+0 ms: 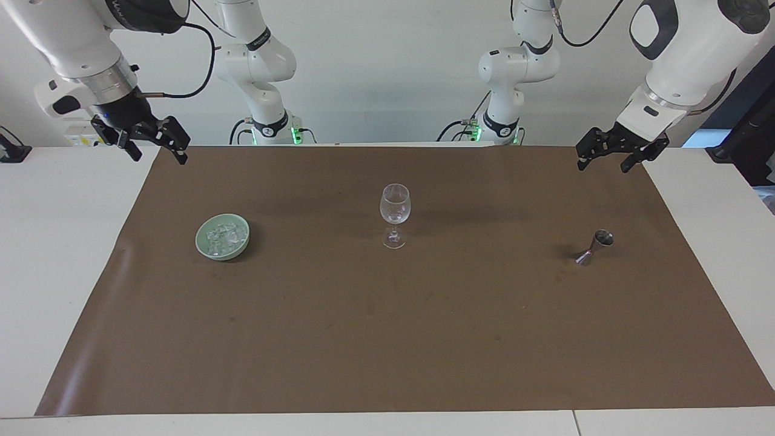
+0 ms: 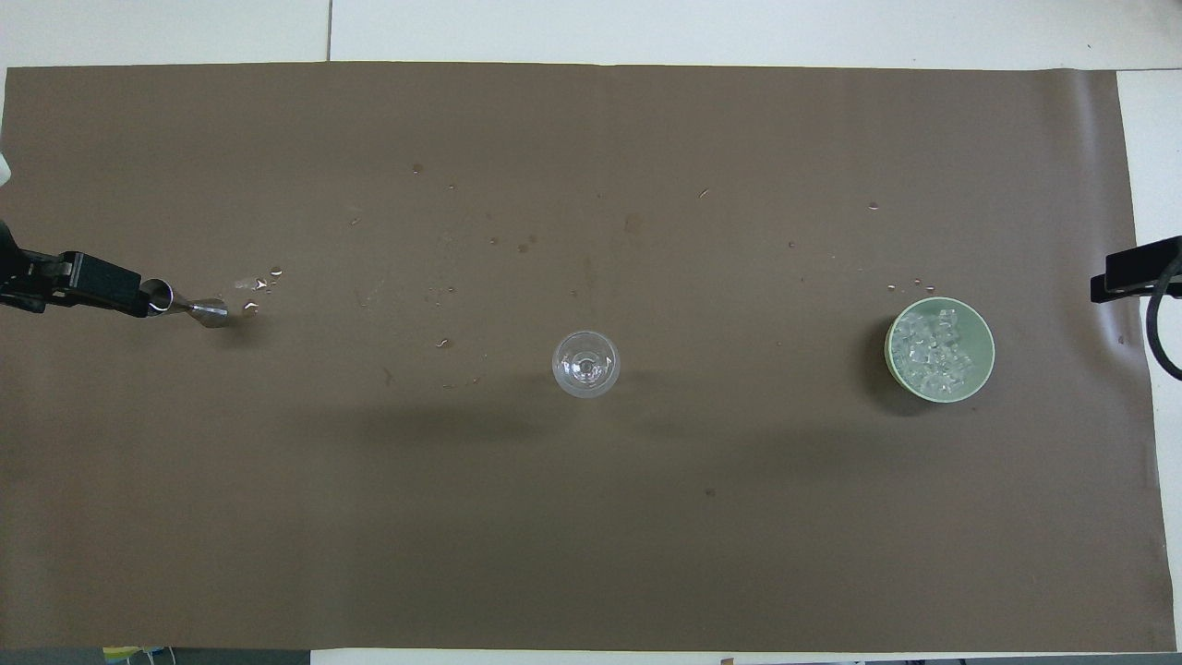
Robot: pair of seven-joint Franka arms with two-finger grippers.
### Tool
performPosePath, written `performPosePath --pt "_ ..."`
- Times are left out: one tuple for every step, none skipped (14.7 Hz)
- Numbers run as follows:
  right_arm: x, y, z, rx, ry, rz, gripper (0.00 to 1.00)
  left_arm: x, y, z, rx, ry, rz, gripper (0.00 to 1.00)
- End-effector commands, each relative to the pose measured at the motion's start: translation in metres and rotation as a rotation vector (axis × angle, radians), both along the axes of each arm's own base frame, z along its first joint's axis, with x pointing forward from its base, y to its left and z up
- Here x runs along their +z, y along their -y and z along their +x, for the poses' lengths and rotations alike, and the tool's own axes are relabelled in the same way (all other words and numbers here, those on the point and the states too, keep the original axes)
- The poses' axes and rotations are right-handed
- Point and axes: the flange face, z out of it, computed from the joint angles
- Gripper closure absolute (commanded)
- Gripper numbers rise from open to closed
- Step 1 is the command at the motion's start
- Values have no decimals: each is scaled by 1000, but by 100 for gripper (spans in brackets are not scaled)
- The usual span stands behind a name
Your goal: Pour wine and add ice with both arms
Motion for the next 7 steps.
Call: performPosePath --pt "0 -1 -7 -2 -10 5 0 1 -2 -10 14 -9 20 0" --pt "1 -1 -7 -2 -7 3 0 1 -3 -10 17 -8 20 0" --pt "0 1 -7 -5 -10 3 0 1 -3 -10 20 -9 21 0" --pt "0 5 -8 -13 -10 4 0 0 -6 -10 27 -11 21 0" --pt "0 6 -8 -16 -10 5 0 0 -8 -10 33 -12 19 0" --pt "0 6 -8 -18 -10 5 0 1 -8 -10 36 -16 17 0" --pt "0 7 -8 -16 -10 4 0 1 -9 -11 46 -28 15 0"
